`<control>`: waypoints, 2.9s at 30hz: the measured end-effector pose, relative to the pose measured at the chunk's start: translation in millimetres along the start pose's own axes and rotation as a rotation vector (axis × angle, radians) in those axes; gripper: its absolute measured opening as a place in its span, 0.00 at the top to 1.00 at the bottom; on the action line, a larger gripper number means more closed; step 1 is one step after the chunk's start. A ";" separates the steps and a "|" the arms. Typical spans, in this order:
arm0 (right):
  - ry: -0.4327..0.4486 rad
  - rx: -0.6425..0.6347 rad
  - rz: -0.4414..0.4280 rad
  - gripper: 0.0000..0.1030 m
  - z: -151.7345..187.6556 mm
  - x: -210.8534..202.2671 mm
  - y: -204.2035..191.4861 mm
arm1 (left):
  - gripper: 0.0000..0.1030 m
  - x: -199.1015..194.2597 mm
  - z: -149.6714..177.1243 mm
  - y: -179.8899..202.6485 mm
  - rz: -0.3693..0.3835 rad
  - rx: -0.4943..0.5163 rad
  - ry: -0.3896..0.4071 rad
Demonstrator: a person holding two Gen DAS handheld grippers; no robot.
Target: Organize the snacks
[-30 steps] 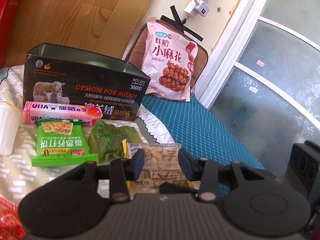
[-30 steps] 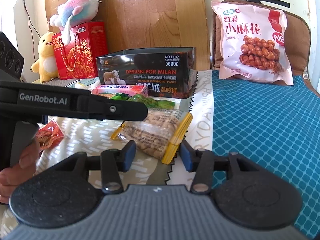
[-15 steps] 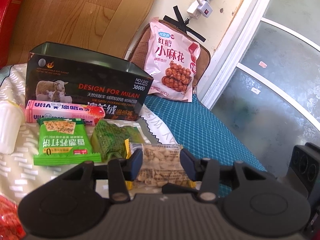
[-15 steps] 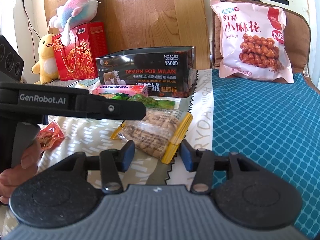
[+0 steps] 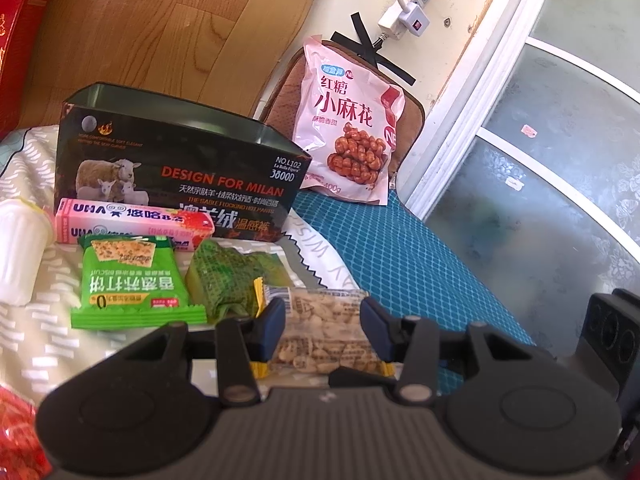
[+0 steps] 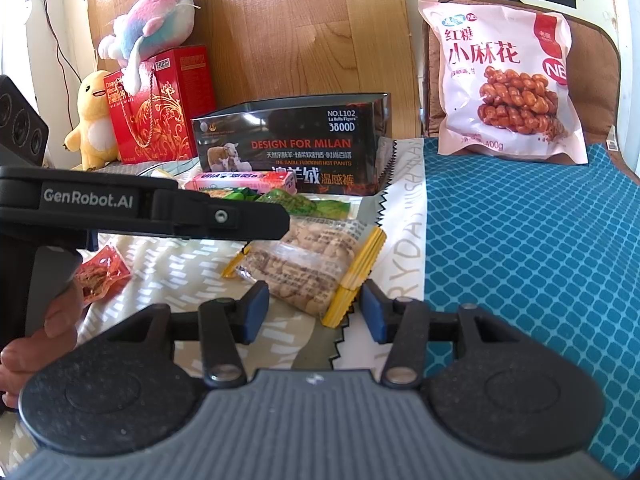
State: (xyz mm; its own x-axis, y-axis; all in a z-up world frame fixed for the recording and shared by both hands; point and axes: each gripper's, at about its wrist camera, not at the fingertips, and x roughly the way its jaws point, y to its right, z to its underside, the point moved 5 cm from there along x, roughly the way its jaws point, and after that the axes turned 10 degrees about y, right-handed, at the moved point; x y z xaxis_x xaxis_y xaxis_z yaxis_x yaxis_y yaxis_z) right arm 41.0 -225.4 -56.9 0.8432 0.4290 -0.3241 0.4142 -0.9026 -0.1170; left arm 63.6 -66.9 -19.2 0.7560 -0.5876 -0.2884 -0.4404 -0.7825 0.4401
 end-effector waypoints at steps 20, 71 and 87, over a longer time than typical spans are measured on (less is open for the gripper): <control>0.002 0.003 -0.004 0.48 0.2 -0.9 -0.4 | 0.59 -0.7 0.8 0.0 -0.001 -0.002 0.000; 0.030 0.076 -0.021 0.33 -0.4 -5.1 10.1 | 0.42 11.7 5.2 -7.8 0.039 -0.081 -0.071; 0.050 0.090 -0.021 0.32 -1.8 -7.6 12.3 | 0.28 13.1 2.4 -17.9 0.012 -0.135 -0.053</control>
State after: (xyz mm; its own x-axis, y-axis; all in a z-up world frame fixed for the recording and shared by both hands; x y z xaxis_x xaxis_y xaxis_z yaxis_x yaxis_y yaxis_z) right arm 40.2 -239.7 -54.2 0.8517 0.4468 -0.2736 0.4013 -0.8921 -0.2076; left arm 80.3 -61.1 -32.9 0.7228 -0.6094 -0.3258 -0.3773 -0.7430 0.5528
